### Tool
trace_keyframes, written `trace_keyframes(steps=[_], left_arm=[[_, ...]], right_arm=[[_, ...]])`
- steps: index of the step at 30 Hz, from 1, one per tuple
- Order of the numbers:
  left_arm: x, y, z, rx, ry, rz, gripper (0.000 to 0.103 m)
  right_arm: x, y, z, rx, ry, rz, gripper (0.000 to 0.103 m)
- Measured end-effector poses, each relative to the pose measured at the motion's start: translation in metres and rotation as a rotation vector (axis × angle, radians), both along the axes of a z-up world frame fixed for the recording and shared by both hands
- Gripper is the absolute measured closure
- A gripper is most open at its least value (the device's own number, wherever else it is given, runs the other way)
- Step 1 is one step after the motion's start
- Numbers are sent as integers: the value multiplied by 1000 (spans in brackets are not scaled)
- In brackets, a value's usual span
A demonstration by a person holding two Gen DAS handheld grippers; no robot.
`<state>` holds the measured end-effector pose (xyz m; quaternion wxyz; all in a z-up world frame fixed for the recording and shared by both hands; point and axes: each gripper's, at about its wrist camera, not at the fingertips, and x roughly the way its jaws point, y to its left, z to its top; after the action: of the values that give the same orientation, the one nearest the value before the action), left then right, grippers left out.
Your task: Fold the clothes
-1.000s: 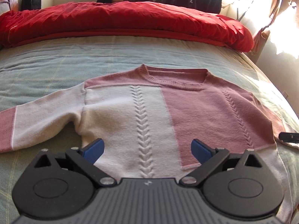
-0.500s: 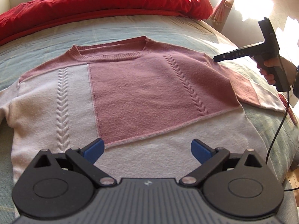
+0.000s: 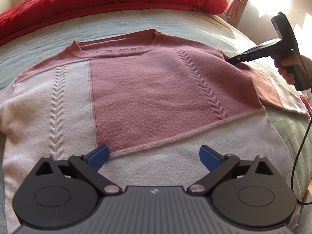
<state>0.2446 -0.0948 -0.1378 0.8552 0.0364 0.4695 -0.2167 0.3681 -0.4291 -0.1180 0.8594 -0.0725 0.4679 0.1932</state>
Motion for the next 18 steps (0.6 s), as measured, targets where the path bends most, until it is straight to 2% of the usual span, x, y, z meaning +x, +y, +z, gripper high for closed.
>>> trace_keyframes(steps=[6, 8, 10, 12, 14, 18], left_arm=[[0, 0, 0, -2, -1, 2, 4], [-1, 0, 1, 0, -2, 4, 4], [-2, -1, 1, 4, -3, 1, 4], [-3, -1, 1, 5, -4, -5, 4], [-3, 0, 1, 9, -5, -5, 4], [-3, -1, 0, 18, -6, -6, 4]], right_arm=[[4, 10, 21, -155, -115, -40, 103], [8, 5, 23, -135, -105, -47, 103], [7, -1, 23, -76, -86, -32, 93], [5, -4, 19, -51, -74, -17, 67], [3, -11, 11, -44, -53, -30, 62], [1, -30, -6, 28, 20, -64, 61]])
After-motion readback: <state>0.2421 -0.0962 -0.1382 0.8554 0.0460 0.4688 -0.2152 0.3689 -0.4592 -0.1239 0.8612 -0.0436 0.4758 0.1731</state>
